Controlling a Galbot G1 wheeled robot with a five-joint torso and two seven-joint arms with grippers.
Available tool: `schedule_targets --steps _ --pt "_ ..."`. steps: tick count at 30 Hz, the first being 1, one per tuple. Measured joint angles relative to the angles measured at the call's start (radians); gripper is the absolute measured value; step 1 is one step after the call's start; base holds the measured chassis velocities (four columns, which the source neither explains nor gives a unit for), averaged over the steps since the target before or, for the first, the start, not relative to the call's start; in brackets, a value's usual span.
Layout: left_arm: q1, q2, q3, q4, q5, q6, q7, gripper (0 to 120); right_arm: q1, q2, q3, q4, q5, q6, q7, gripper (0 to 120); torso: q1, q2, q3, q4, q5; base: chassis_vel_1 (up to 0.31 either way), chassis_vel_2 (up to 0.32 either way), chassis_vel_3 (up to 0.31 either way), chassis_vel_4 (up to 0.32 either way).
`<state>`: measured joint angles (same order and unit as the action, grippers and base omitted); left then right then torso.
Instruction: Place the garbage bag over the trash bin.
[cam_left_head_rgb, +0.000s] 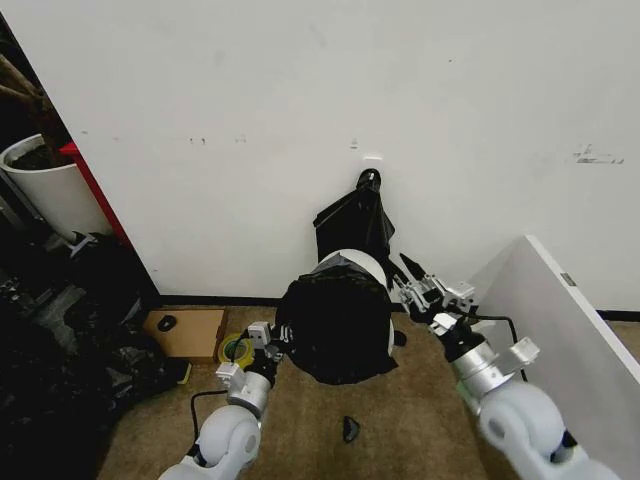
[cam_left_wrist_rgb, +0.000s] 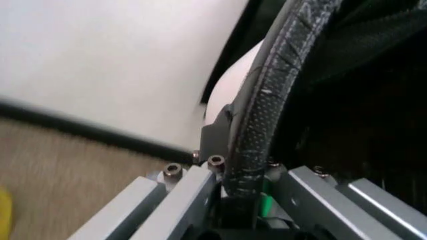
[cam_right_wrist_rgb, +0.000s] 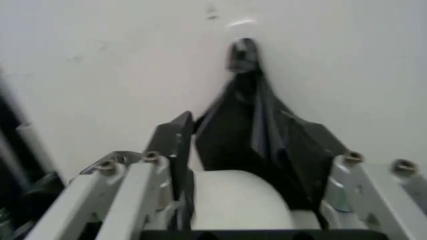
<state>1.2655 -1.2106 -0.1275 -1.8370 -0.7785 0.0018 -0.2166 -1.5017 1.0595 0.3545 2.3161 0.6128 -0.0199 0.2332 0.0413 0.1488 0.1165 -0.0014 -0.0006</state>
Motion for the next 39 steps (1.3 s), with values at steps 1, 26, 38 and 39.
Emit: schedule_targets --steps 1,26,38,39 --pt "0.0 0.0 0.0 0.0 0.0 0.0 0.0 0 0.0 0.0 0.0 0.0 0.0 0.0 0.0 51 0.0 0.0 0.0 0.0 0.0 0.0 0.0 0.0 0.0" --pt "-0.145 -0.027 -0.3 0.012 -0.772 0.739 -0.262 0 -0.041 -0.004 0.004 -0.256 -0.004 0.415 -0.675 100 0.0 0.0 0.0 0.0003 0.0001 0.0 0.0 0.0 0.0" --pt "-0.117 -0.027 -0.288 -0.001 -0.706 0.742 -0.222 0 -0.015 -0.023 0.033 -0.388 0.016 0.408 -0.74 84 0.0 0.0 0.0 0.0002 0.0003 0.0 0.0 0.0 0.0" --pt "-0.117 -0.027 -0.288 -0.001 -0.706 0.742 -0.222 0 -0.015 -0.023 0.033 -0.388 0.016 0.408 -0.74 84 0.0 0.0 0.0 0.0002 0.0003 0.0 0.0 0.0 0.0"
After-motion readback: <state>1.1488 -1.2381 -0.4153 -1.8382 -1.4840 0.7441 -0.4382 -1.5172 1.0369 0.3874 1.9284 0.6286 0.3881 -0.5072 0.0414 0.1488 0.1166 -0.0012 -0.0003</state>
